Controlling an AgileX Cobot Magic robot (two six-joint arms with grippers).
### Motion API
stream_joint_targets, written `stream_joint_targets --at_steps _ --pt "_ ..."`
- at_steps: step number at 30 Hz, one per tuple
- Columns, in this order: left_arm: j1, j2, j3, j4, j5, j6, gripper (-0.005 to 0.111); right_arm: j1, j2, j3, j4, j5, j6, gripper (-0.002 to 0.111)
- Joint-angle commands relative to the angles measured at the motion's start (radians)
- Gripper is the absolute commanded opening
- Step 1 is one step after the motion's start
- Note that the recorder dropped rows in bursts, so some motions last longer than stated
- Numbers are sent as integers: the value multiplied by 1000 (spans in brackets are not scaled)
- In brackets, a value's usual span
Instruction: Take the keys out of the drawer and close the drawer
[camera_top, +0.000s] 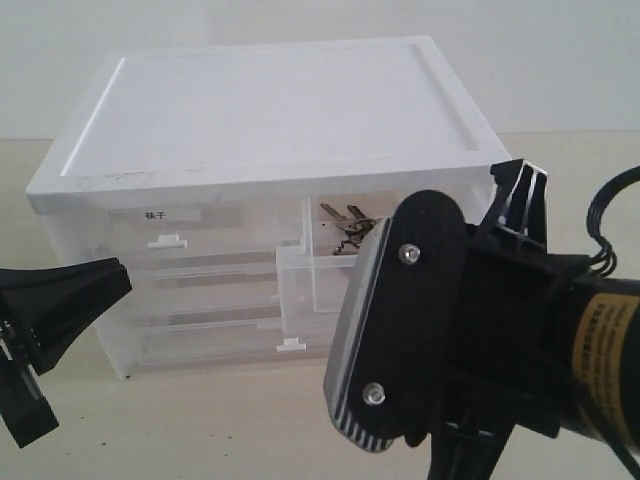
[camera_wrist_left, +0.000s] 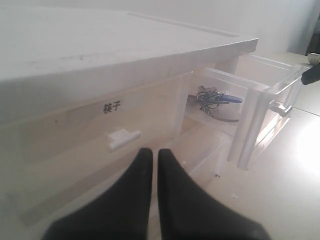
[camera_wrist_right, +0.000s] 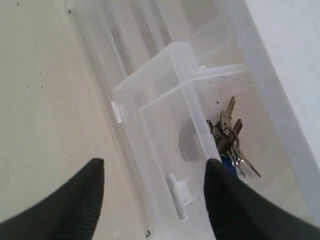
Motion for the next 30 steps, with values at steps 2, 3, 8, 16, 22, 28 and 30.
stream_joint_targets --at_steps 2,3,8,16,22,28,30 --pt "-4 3 4 0 -10 0 5 1 -9 -84 29 48 9 55" --pt "-4 3 4 0 -10 0 5 1 -9 -106 29 63 9 55" --pt "-4 3 4 0 -10 0 5 1 -9 -207 128 157 -36 55" --pt "-4 3 4 11 -7 0 5 -1 55 -415 427 514 -326 55" --pt "-4 3 4 34 -7 -2 5 -7 137 -486 516 561 -532 53" --pt "-4 3 4 55 -7 -2 5 -141 213 -486 501 513 -655 53" --pt "-4 3 4 55 -3 -2 5 -177 213 -486 521 478 -706 53"
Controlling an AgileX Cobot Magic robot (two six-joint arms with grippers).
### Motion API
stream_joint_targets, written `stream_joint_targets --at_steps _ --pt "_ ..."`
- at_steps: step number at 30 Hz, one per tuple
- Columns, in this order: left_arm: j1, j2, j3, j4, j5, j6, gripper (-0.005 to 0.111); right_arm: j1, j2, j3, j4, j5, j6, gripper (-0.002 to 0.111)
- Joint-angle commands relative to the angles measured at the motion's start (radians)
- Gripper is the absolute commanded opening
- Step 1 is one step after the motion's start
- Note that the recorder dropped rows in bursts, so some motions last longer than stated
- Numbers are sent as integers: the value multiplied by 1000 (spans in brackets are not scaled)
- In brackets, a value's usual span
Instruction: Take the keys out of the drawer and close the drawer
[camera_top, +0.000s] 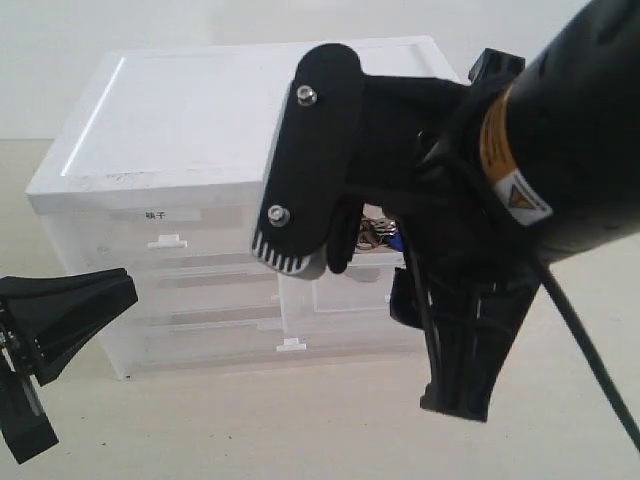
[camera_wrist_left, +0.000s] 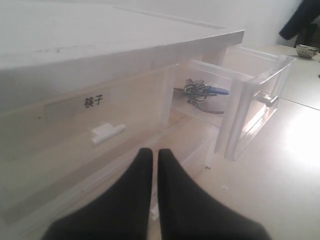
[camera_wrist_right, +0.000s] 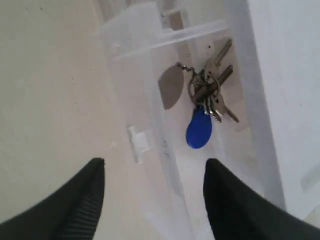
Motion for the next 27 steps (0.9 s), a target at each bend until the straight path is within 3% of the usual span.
stream_joint_targets --at_steps 1,4,9,18,21,25,27 --pt "-4 3 4 11 -3 -2 5 -83 7 -6 14 -70 -120 53" --pt "-4 3 4 11 -5 -2 5 -123 9 -6 23 -112 -169 53" --pt "-4 3 4 11 -10 -2 5 -162 35 -6 196 -123 -297 53" --pt "-4 3 4 11 -10 0 5 -162 67 57 161 -195 -318 52" --pt "-4 3 4 11 -10 0 5 -162 67 99 159 -226 -315 39" --pt "-4 3 4 8 -10 8 5 -162 65 99 155 -222 -345 2" --pt "-4 3 4 7 -10 18 5 -162 61 99 155 -215 -352 0"
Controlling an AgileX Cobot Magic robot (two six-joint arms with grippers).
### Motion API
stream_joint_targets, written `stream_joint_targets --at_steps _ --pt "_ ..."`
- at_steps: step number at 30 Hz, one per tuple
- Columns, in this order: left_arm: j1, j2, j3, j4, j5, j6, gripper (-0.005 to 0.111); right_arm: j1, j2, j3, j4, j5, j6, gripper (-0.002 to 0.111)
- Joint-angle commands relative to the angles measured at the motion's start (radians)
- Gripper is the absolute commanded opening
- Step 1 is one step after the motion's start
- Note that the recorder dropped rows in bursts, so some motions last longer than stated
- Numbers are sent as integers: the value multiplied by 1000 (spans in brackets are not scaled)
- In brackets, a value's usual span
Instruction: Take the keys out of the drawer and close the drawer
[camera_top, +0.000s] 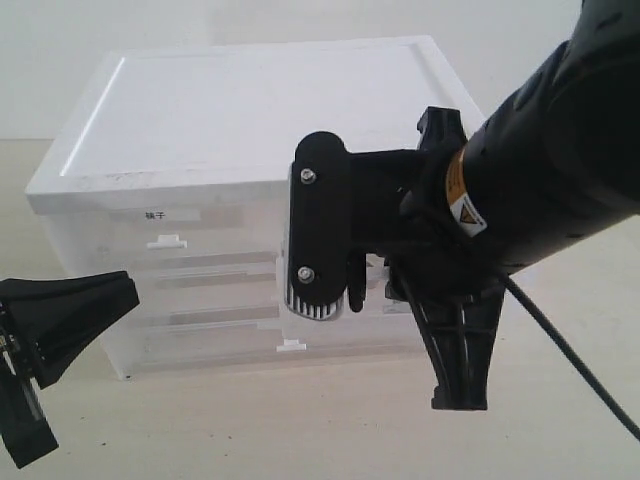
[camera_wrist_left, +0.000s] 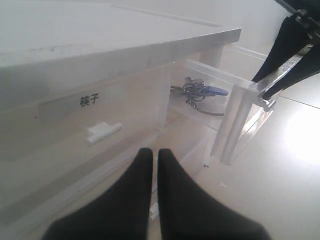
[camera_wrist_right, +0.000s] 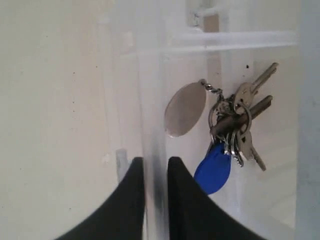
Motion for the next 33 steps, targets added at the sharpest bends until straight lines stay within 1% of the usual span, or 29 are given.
stream_joint_targets --at_steps 1,6,10,21,24,29,31,33 --pt "-4 3 4 -6 -10 13 5 -1 -13 2 14 14 -14 0" --pt "-4 3 4 -13 -7 13 5 -1 -99 2 33 26 -44 0" --pt "-4 3 4 -18 0 13 5 -1 -145 2 116 56 -82 0" --pt "-4 3 4 -37 20 24 5 -1 -142 2 236 122 -186 0" --pt "-4 3 4 -54 25 24 5 -1 -142 2 302 145 -261 0" --pt "-4 3 4 -56 25 24 5 -1 -142 2 317 162 -267 0" --pt "-4 3 4 -57 29 24 5 -1 -142 2 317 163 -267 3" --pt "-4 3 4 -57 32 24 5 -1 -142 2 317 163 -267 12"
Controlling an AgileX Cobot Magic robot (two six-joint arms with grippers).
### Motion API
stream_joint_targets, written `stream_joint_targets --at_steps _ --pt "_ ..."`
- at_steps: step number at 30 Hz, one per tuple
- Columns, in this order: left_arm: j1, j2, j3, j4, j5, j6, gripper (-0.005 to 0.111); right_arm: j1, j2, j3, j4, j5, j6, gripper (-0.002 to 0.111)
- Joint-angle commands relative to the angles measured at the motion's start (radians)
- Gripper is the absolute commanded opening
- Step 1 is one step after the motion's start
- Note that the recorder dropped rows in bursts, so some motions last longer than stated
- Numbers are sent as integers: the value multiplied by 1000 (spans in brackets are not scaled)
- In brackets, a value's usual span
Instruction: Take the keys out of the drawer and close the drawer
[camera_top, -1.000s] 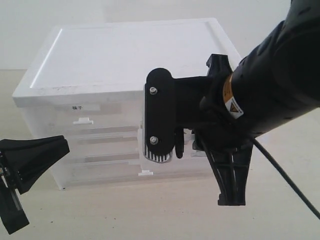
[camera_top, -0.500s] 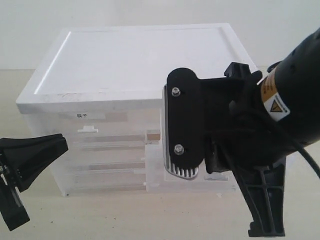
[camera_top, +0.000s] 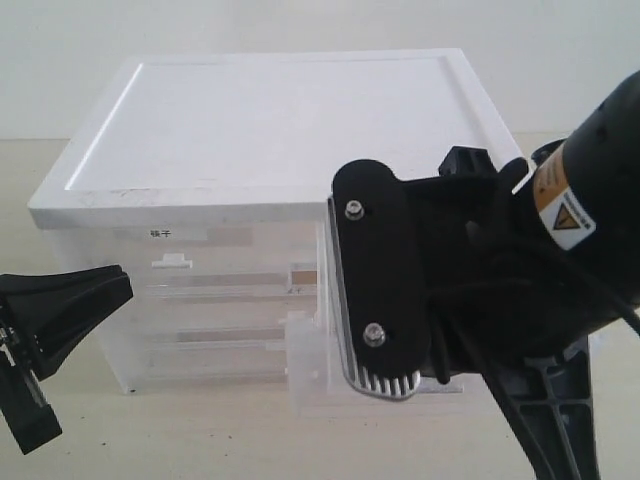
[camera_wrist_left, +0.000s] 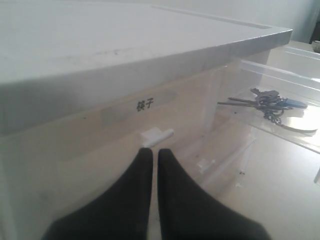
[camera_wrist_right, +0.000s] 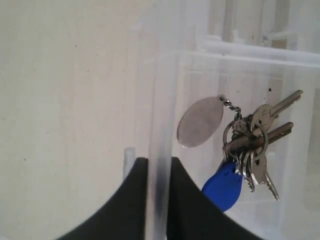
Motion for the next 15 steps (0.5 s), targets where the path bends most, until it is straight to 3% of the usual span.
stream_joint_targets --at_steps 1,7,15 --pt "-4 3 4 -14 4 7 5 -1 -16 -10 23 2 -15 17" --pt "-4 3 4 -14 4 7 5 -1 -21 -10 23 -25 -11 47" --pt "-4 3 4 -14 4 7 5 -1 -114 -26 71 -74 81 48"
